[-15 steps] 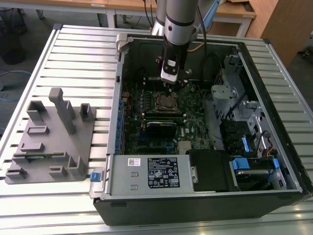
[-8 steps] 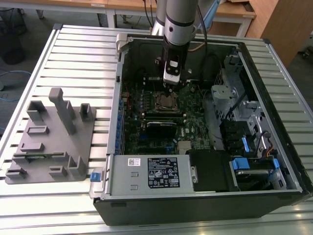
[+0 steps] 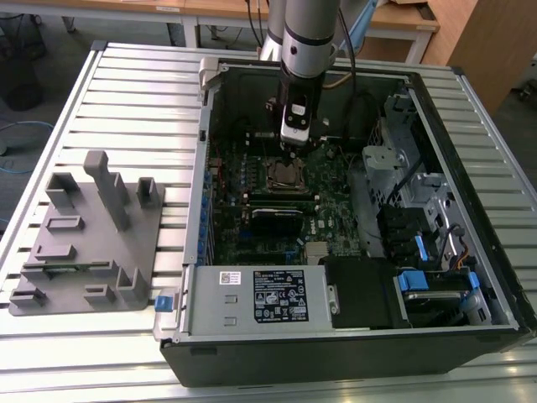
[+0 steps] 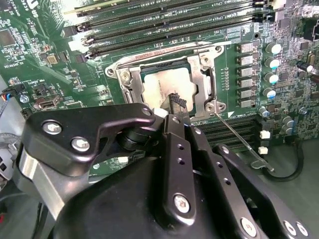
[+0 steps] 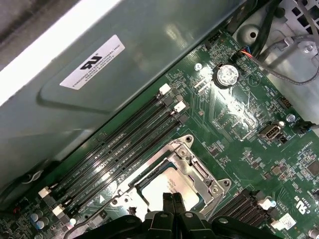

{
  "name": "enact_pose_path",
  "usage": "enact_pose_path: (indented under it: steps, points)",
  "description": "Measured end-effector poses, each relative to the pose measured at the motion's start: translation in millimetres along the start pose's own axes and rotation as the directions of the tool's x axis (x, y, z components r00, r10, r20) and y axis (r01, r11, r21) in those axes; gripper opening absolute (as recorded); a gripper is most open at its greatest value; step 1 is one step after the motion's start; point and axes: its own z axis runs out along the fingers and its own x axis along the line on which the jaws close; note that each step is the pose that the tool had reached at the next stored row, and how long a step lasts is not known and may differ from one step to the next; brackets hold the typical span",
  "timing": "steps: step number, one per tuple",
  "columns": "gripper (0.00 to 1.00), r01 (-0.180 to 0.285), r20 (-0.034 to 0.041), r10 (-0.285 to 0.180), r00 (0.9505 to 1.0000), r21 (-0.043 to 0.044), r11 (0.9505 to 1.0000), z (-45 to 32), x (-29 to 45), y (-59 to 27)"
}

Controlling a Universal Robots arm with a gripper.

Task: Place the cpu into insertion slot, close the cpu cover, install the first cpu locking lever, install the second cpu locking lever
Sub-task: 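Close the cpu cover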

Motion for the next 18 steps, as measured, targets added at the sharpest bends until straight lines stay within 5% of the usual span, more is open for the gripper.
enact_pose_path:
  steps: [9,18]
  points:
    - [0.10,0.107,-0.0010,-0.107,0.9942,0.0012,0.9942,0.3,0.0,0.0]
    - [0.10,0.118,-0.0011,-0.118,0.9930,0.0012,0.9930,0.3,0.0,0.0]
